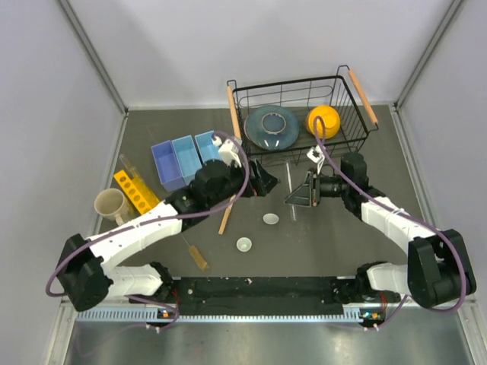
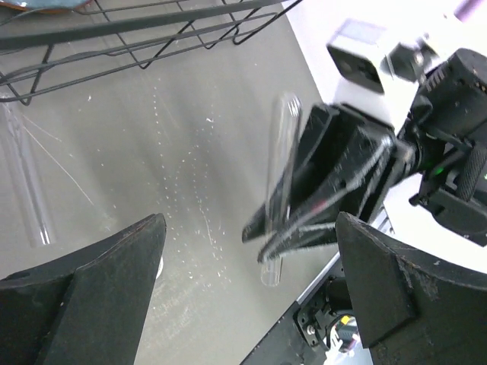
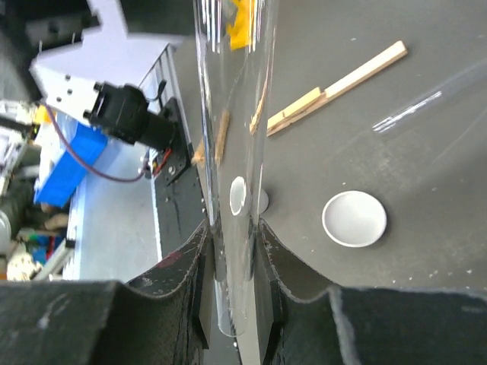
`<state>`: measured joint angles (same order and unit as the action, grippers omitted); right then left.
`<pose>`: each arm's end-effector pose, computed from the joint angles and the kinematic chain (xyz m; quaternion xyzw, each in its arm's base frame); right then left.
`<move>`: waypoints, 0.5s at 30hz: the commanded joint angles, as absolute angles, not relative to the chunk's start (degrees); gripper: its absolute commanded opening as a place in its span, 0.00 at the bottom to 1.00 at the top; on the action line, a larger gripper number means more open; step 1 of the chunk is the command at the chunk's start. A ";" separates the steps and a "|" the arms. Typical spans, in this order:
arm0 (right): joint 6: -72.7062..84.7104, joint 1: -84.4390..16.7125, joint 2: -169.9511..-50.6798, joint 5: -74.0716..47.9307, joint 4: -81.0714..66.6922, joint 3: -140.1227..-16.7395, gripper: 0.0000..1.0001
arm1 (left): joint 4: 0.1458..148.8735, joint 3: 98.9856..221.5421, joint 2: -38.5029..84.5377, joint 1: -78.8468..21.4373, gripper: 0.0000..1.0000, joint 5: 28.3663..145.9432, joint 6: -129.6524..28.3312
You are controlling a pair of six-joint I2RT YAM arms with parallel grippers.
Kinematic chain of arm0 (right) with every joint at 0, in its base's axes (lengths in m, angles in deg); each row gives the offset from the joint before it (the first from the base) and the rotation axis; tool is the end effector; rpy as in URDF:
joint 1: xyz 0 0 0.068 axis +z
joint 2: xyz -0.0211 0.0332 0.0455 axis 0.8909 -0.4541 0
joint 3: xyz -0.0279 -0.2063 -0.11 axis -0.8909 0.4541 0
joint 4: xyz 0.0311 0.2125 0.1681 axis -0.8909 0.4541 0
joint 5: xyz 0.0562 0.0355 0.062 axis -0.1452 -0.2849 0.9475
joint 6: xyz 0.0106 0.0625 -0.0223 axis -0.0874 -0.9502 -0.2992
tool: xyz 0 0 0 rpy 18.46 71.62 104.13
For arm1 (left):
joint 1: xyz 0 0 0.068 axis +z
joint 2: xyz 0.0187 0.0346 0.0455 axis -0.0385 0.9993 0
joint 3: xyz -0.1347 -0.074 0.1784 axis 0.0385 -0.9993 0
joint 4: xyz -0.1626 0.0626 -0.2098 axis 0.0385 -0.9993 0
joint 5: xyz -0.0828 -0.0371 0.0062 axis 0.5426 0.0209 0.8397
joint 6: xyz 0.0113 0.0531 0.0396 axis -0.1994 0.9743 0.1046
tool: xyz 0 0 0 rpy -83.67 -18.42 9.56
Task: Organize the chemistry lab equipment
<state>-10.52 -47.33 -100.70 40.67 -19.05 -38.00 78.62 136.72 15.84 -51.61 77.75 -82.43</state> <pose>0.2583 0.1212 0.1811 -0.2251 0.7420 0.5600 0.2919 0.2110 -0.2444 0.2634 0.0352 0.7839 -0.4433 0.4333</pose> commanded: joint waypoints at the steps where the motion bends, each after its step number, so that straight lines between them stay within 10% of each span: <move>1: 2.60 -45.50 -98.67 46.51 -13.59 -41.38 0.14 | 68.73 146.18 19.15 -47.30 0.99 92.06 -81.36; 15: 14.66 -42.60 -98.23 49.78 -5.32 -42.96 0.15 | 58.79 158.93 30.93 -47.29 0.83 99.90 -78.19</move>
<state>9.81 -43.31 -99.76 47.45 -6.35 -40.10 61.51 155.56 29.72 -47.20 97.96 -79.77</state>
